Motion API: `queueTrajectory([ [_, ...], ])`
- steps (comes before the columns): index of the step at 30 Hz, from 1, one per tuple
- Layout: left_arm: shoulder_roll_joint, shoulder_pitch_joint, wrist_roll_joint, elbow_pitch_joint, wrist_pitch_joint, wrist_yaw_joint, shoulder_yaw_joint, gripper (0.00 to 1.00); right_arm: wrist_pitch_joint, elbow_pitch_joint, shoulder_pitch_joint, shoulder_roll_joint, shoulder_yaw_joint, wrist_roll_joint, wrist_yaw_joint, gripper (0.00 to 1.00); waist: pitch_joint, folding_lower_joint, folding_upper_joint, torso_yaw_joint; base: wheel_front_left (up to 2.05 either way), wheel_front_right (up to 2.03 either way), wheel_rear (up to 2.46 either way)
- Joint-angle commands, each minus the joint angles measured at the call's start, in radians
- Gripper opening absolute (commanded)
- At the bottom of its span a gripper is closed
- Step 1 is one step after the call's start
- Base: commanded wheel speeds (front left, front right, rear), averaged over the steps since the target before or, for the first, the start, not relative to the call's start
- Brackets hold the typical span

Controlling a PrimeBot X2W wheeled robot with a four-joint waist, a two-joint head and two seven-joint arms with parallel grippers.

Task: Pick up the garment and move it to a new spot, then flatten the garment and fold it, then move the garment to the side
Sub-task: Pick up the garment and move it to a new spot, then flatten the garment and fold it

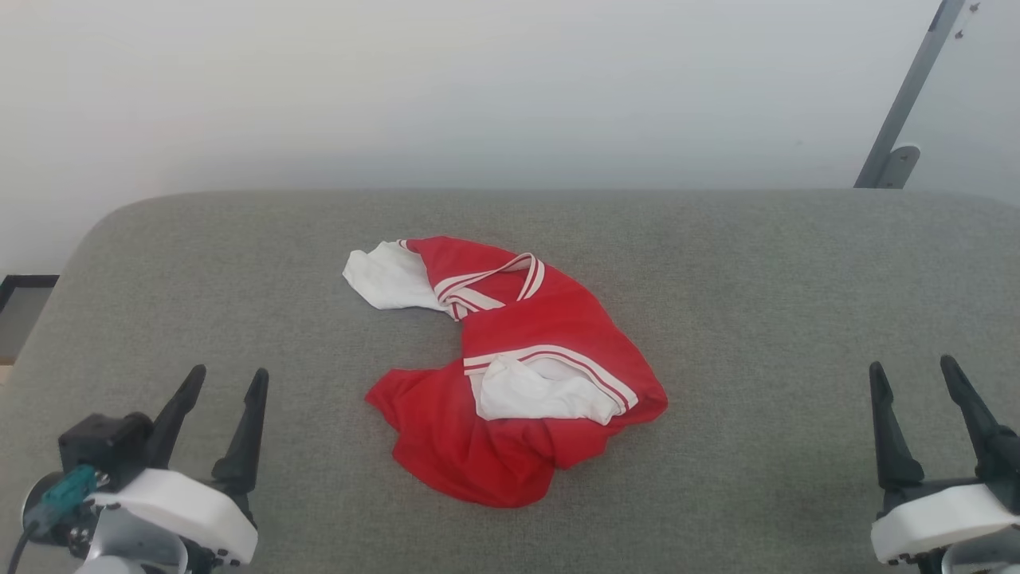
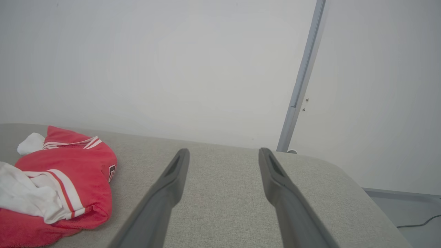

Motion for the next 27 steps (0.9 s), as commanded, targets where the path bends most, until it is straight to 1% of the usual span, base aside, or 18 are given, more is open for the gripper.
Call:
queueTrajectory([
  [1, 0.000, 0.015, 0.002, 0.001, -0.015, 0.005, 0.004, 1.00, -0.009, -0.001, 0.013, 0.003, -0.005, -0.006, 0.000, 1.00, -0.001, 0.0000, 0.0000, 0.001, 0.00, 0.00, 0.00],
  [8, -0.006, 0.037, -0.004, 0.000, -0.043, 0.020, 0.016, 1.00, -0.016, 0.003, 0.017, 0.001, -0.003, -0.009, 0.000, 1.00, -0.002, 0.0000, 0.0000, 0.005, 0.00, 0.00, 0.00],
  [15, 0.003, 0.040, -0.005, -0.019, -0.036, 0.026, 0.013, 1.00, -0.016, -0.005, 0.021, 0.005, -0.002, -0.013, 0.000, 1.00, 0.001, 0.0000, 0.0000, 0.007, 0.00, 0.00, 0.00],
  [18, 0.007, 0.031, -0.008, -0.032, -0.023, 0.030, 0.011, 1.00, -0.016, -0.008, 0.019, 0.004, 0.001, -0.012, 0.000, 1.00, 0.007, 0.0000, 0.0000, 0.006, 0.00, 0.00, 0.00],
  [27, 0.037, -0.058, -0.016, -0.053, 0.062, 0.011, -0.011, 1.00, -0.013, -0.012, -0.018, -0.004, 0.029, 0.000, 0.000, 1.00, 0.042, 0.0000, 0.0000, -0.021, 0.00, 0.00, 0.00],
])
